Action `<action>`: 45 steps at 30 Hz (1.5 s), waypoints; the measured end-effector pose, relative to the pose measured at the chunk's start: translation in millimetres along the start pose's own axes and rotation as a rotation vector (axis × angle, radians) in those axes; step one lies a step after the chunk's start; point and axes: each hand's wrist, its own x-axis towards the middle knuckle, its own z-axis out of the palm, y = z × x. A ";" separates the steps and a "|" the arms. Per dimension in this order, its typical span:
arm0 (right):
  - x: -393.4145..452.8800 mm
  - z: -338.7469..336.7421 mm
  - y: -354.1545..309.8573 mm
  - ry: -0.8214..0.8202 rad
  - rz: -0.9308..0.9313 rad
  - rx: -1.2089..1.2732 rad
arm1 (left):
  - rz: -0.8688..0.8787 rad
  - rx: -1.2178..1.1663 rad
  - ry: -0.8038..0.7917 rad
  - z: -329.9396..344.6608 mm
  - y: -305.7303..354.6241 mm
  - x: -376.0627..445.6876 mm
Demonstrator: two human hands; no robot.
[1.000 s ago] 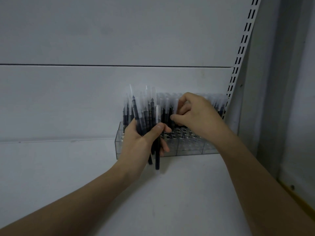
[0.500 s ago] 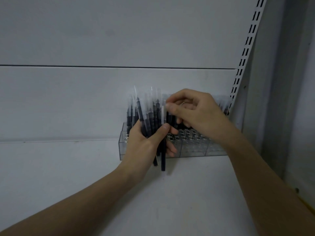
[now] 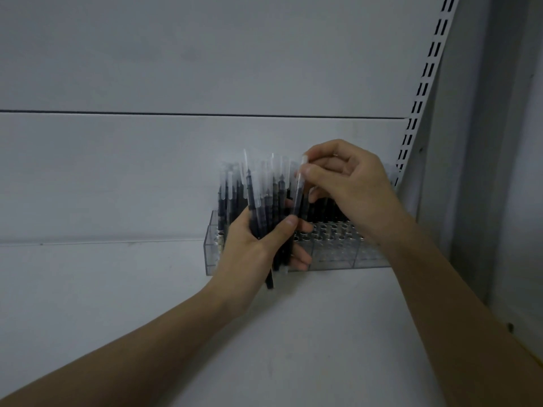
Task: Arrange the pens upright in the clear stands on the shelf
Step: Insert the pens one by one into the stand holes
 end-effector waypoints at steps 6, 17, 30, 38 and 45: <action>1.0 -2.2 -5.2 0.096 0.025 0.124 | -0.010 -0.003 -0.028 -1.3 -2.2 0.1; 7.0 -29.4 -9.6 0.473 -0.105 0.086 | 0.073 0.010 0.037 -3.8 -1.5 1.9; 10.5 -24.9 7.1 0.333 -0.111 -0.159 | 0.105 0.024 0.081 -7.0 -6.5 6.1; 8.2 -25.4 9.5 0.276 -0.089 -0.317 | 0.116 0.028 0.069 -7.2 -7.4 6.1; 8.9 -26.7 17.5 0.024 0.104 -0.460 | 0.110 0.029 0.061 -6.0 -8.0 6.1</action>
